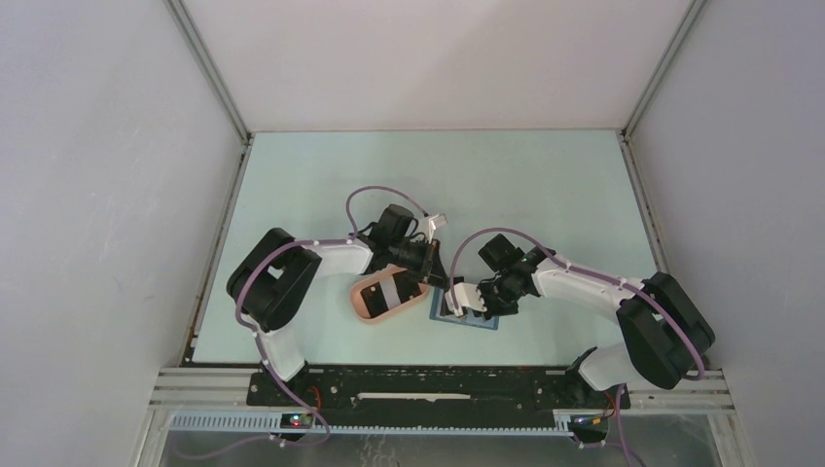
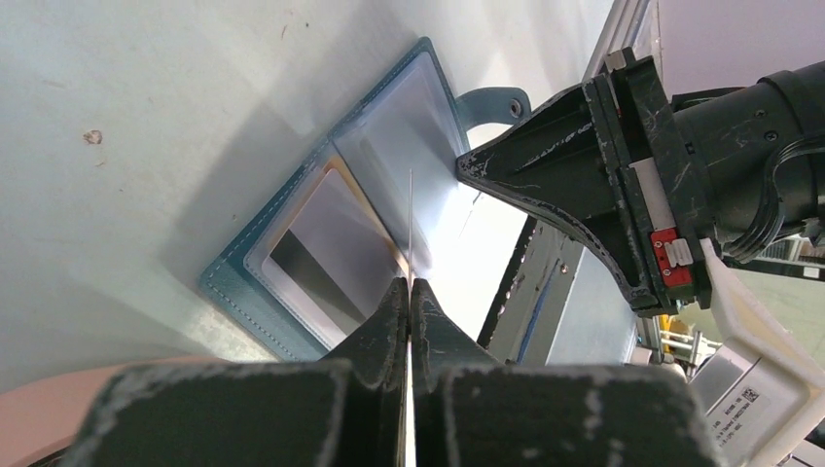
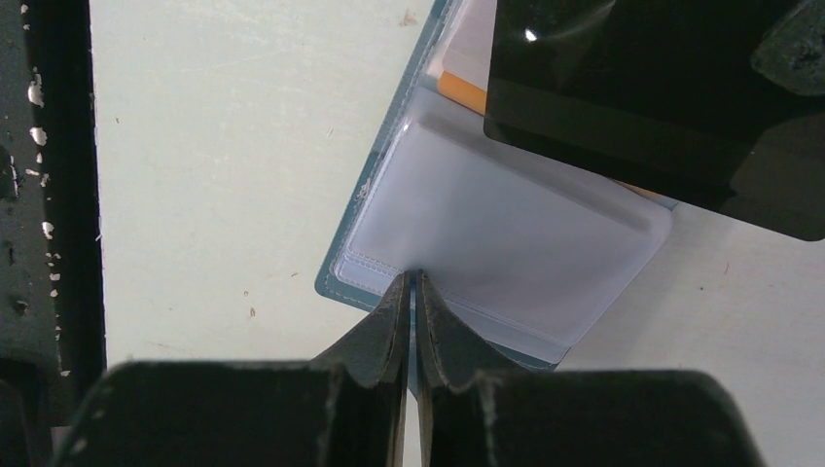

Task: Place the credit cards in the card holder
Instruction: Insert the credit card into the card holder.

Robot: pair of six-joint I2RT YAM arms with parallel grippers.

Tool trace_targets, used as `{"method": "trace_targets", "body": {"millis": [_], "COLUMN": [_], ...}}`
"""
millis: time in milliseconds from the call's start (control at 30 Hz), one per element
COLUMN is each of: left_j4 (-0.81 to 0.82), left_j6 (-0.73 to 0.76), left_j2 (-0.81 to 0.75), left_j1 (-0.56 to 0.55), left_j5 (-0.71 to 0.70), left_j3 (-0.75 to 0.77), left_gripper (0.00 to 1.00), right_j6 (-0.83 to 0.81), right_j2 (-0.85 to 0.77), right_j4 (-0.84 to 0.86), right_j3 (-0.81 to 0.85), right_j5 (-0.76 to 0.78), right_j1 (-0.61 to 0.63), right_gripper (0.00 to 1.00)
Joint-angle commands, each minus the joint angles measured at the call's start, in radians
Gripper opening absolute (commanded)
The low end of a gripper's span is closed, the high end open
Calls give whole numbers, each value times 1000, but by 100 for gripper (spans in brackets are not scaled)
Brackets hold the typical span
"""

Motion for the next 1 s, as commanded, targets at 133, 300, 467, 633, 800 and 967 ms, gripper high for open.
{"method": "trace_targets", "body": {"millis": [133,300,467,633,800,967], "left_j4": [69,77,79,78,92,115], "left_j6": [-26,-32,-34,-34,-44,-61], "left_j2": [9,23,24,23,31,39], "left_j1": [0,3,10,15,15,16], "left_j5": [36,43,50,55,62,77], "left_j3": [26,28,30,26,25,24], "left_gripper": [0,0,0,0,0,0], "right_j6": [-1,-3,-4,-3,-2,-3], "right_j2": [23,25,26,28,28,29], "right_j4": [-1,-2,-4,-3,-3,-4], "right_j3": [10,9,10,10,10,10], "right_j5": [23,25,28,29,31,34], "right_j1": [12,12,15,16,18,20], "right_gripper": [12,12,12,12,12,12]}}
